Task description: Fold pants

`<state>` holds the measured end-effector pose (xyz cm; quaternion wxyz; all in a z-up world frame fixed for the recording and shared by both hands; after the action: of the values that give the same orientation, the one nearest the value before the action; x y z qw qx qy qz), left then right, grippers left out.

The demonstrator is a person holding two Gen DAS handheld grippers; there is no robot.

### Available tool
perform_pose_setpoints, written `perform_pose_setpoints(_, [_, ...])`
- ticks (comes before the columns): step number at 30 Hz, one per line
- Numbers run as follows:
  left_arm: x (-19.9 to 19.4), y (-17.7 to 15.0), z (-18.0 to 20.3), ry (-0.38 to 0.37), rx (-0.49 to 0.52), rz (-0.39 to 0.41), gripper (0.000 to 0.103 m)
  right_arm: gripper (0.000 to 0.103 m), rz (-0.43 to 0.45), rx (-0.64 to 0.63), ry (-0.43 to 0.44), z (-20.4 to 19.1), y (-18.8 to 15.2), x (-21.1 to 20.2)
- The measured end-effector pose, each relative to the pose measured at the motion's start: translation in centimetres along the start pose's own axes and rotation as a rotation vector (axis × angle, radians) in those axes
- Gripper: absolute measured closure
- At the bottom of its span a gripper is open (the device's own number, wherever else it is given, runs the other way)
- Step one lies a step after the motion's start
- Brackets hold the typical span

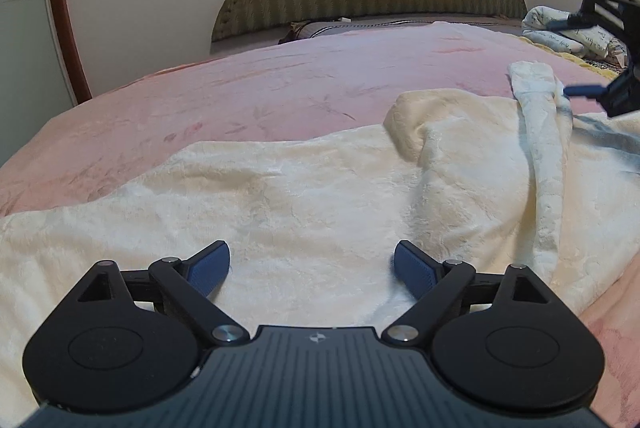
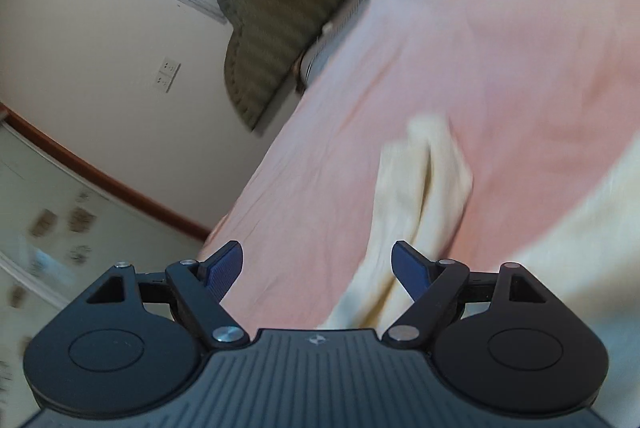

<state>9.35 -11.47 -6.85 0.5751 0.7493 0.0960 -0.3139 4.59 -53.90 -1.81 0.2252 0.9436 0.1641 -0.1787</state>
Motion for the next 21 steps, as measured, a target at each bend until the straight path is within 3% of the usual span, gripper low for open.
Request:
perform_pose_setpoints(4, [0.0,0.0,0.0,0.000,-0.004,-0.001,0.011,0.020,-0.073,0.010,-0.052,1.2,-1.5,2.5])
perform_pose_setpoints(7, [0.1,0.0,-0.2,-0.004,-0.018,-0.007,0.010,0.020,-0.006,-0.009,-0.047,0.8,-0.3,3.6])
perform_pose_setpoints(11, [0.1,-0.1,-0.4,-0.009,-0.031,-0.009,0.009,0.023,0.119,-0.057,-0.136,1.2,2.7,5.5])
perform_pose_setpoints(13, [-0.2,0.1,-0.4,-0.010,-0.034,0.001,0.012,0.052,0.139,-0.017,-0.140,2.1,3.9,6.6])
perform_pose_setpoints(14, [-0.6,0.2,-0.3,-0.018,-0.029,0.013,0.020,0.078,0.138,-0.013,-0.157,2.3,4.2,6.9])
perform_pose_setpoints(15, [-1.2,0.5,0.0,-0.031,-0.016,0.033,0.022,0.092,0.135,-0.021,-0.186,2.4,4.4,7.1])
perform_pose_setpoints(17, [-2.4,1.2,1.1,-0.081,0.026,0.081,0.022,0.095,0.137,-0.069,-0.184,2.2,4.3,7.0])
perform_pose_setpoints(21, [-4.1,2.5,5.1,-0.261,0.150,0.126,0.020,0.096,0.175,-0.151,-0.169,1.0,3.7,3.8])
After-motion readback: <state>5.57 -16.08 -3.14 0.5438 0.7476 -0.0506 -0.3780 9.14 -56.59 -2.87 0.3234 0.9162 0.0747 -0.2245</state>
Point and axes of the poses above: each gripper's, at about its wrist camera, not at the fingertips, and x roughly the way its jaws point, z to its right, y to its top, the point moved 3 cm from there along x, roughly the way its jaws point, and after that the axes turned 1 degree about -y, right-handed, at the moved point
